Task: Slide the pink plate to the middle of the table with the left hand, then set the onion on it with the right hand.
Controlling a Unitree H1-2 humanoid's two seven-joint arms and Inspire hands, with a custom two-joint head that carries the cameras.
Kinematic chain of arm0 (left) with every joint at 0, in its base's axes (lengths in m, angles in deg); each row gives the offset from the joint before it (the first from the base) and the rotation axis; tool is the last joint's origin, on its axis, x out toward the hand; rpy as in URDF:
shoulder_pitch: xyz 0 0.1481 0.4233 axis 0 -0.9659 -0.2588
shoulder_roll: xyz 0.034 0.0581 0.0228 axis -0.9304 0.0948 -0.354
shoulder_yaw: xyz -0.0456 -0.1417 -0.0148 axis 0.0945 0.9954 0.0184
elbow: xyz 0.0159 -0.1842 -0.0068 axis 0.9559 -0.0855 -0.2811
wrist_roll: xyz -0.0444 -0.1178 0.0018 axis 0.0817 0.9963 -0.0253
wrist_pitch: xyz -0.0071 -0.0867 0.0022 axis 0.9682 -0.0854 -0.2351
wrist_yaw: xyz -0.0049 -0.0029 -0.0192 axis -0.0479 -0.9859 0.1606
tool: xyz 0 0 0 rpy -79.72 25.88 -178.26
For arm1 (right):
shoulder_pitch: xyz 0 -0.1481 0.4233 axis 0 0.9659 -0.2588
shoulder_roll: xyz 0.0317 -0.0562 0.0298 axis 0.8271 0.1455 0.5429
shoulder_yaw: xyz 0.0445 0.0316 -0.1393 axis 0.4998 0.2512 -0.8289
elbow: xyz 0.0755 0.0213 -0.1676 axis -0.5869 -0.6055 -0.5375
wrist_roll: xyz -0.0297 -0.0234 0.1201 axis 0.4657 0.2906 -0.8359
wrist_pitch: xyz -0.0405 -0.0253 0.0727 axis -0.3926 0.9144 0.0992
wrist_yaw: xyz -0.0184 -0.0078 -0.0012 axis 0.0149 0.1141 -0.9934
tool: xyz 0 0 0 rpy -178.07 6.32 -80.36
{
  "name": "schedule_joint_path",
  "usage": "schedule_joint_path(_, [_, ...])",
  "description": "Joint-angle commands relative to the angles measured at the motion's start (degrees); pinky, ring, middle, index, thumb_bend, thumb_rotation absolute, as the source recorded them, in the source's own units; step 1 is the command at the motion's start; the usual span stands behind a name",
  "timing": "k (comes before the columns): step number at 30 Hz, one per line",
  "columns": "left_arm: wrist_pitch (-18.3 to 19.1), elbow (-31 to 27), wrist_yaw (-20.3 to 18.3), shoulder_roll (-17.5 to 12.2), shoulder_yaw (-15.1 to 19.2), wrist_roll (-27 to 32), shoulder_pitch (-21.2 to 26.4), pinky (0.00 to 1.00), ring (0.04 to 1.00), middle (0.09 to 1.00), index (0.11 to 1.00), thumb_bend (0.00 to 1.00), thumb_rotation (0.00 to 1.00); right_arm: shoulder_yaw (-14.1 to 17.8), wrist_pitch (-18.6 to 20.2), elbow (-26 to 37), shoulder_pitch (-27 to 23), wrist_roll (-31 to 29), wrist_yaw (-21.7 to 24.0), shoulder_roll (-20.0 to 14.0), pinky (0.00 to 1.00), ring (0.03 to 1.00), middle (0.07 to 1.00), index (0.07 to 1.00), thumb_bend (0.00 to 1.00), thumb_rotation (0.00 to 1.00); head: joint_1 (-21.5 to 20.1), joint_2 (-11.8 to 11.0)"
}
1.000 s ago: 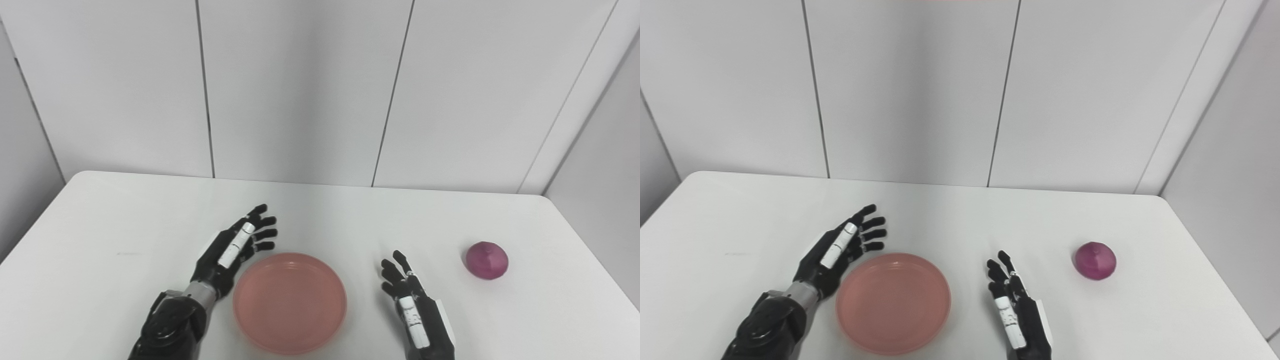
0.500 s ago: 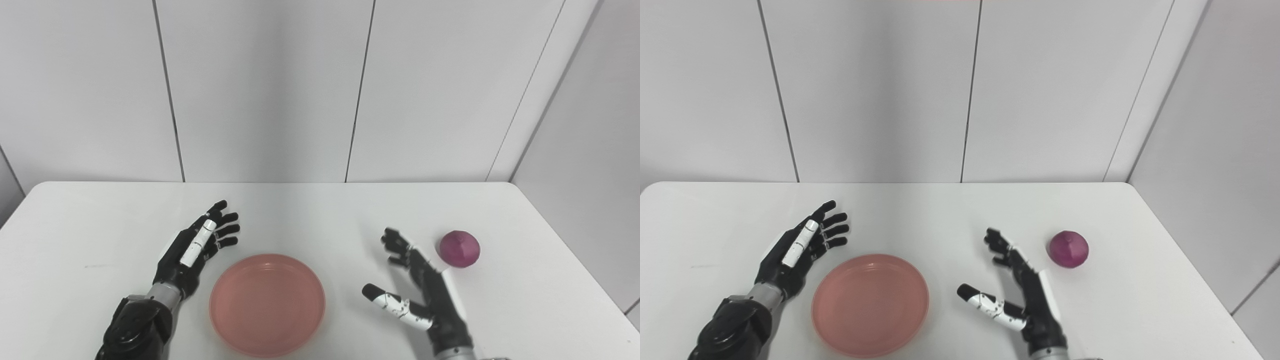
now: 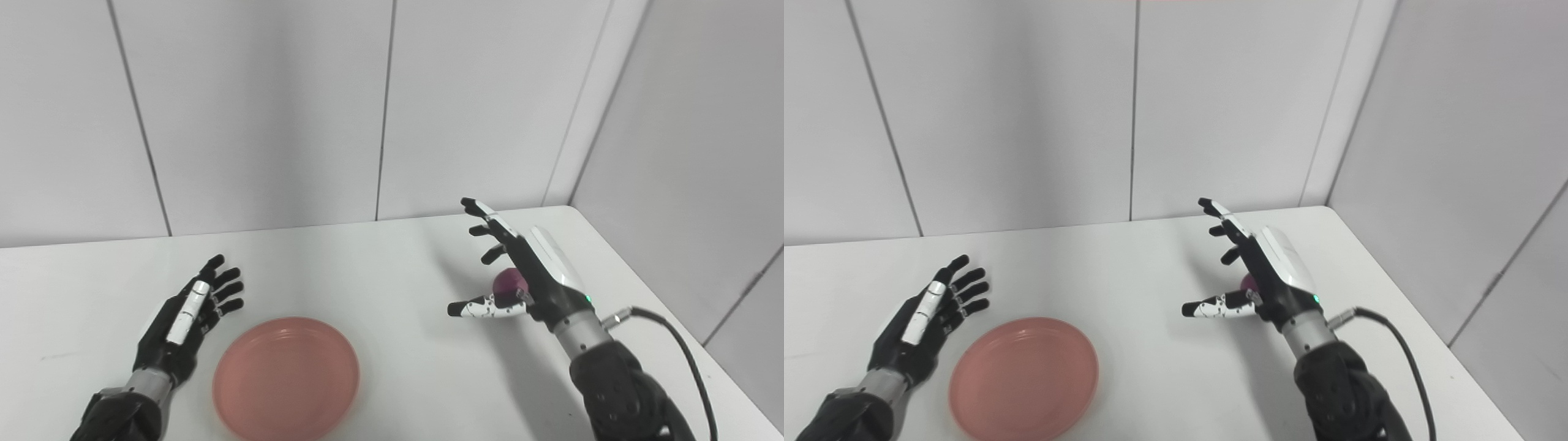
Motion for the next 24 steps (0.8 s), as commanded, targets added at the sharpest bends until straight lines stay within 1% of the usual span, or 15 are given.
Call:
schedule_joint_path(1, [3.9, 3.3, 0.3, 0.4, 0.2, 0.5, -1.7, 0.81, 0.862, 0.871, 0.914, 0.69, 0.74, 0.1, 1.3, 0.7, -4.9, 2.8, 3.0, -5.4, 0.63, 0.864, 0.945, 0.912, 1.0, 0.06, 0.0, 0.0])
schedule_joint_path(3, [3.8, 3.4, 0.2, 0.4, 0.1, 0.6, -1.6, 0.81, 0.863, 0.871, 0.915, 0.69, 0.74, -1.1, 1.4, -0.5, -7.3, 5.5, 6.5, -9.5, 0.64, 0.865, 0.943, 0.903, 1.0, 0.07, 0.2, 0.0])
schedule_joint_path(5, [4.0, 3.2, 0.3, 0.5, 0.1, 0.6, -1.7, 0.82, 0.859, 0.866, 0.913, 0.68, 0.74, -2.0, 1.6, -1.8, -9.3, 6.8, 9.5, -12.3, 0.64, 0.854, 0.936, 0.893, 1.0, 0.07, 0.2, -0.1])
schedule_joint_path(7, [4.1, 3.1, 0.3, 0.5, 0.2, 0.6, -1.7, 0.83, 0.862, 0.868, 0.913, 0.69, 0.74, -2.8, 2.5, -2.8, -10.8, 8.0, 11.9, -14.1, 0.64, 0.849, 0.933, 0.887, 1.0, 0.07, 0.2, -0.2])
schedule_joint_path(9, [3.9, 3.4, 0.3, 0.3, 0.1, 0.4, -1.7, 0.83, 0.862, 0.867, 0.914, 0.69, 0.74, -3.8, 3.4, -4.6, -13.2, 8.7, 15.4, -16.4, 0.64, 0.859, 0.927, 0.876, 1.0, 0.07, 0.2, -0.2])
schedule_joint_path(11, [3.5, 3.7, 0.1, 0.1, 0.1, 0.3, -1.7, 0.82, 0.861, 0.866, 0.913, 0.69, 0.74, -4.6, 3.2, -6.9, -15.5, 8.3, 18.2, -18.2, 0.64, 0.86, 0.918, 0.861, 1.0, 0.07, 0.2, -0.3])
schedule_joint_path(13, [3.5, 3.7, 0.1, 0.0, 0.1, 0.3, -1.8, 0.82, 0.857, 0.864, 0.908, 0.69, 0.74, -5.3, 2.5, -9.2, -17.2, 7.8, 19.8, -19.2, 0.64, 0.851, 0.902, 0.849, 1.0, 0.08, 0.2, -0.2])
schedule_joint_path(16, [3.8, 3.3, -0.1, 0.0, 0.0, 0.4, -1.9, 0.83, 0.865, 0.873, 0.914, 0.67, 0.74, -7.6, 3.8, -11.7, -20.2, 9.0, 24.3, -20.3, 0.69, 0.875, 0.905, 0.846, 1.0, 0.09, 0.2, -0.3])
schedule_joint_path(18, [4.0, 2.9, -0.2, -0.1, -0.1, 0.3, -2.0, 0.83, 0.868, 0.877, 0.918, 0.67, 0.75, -9.4, 3.8, -13.5, -22.0, 10.3, 26.3, -20.9, 0.71, 0.88, 0.906, 0.843, 1.0, 0.09, 0.2, -0.3])
schedule_joint_path(24, [4.2, 2.5, -0.1, 0.0, -0.3, 0.2, -2.0, 0.83, 0.866, 0.874, 0.916, 0.66, 0.75, -13.3, 3.7, -18.5, -25.9, 13.0, 29.8, -20.7, 0.7, 0.882, 0.908, 0.839, 1.0, 0.12, 0.4, -0.5])
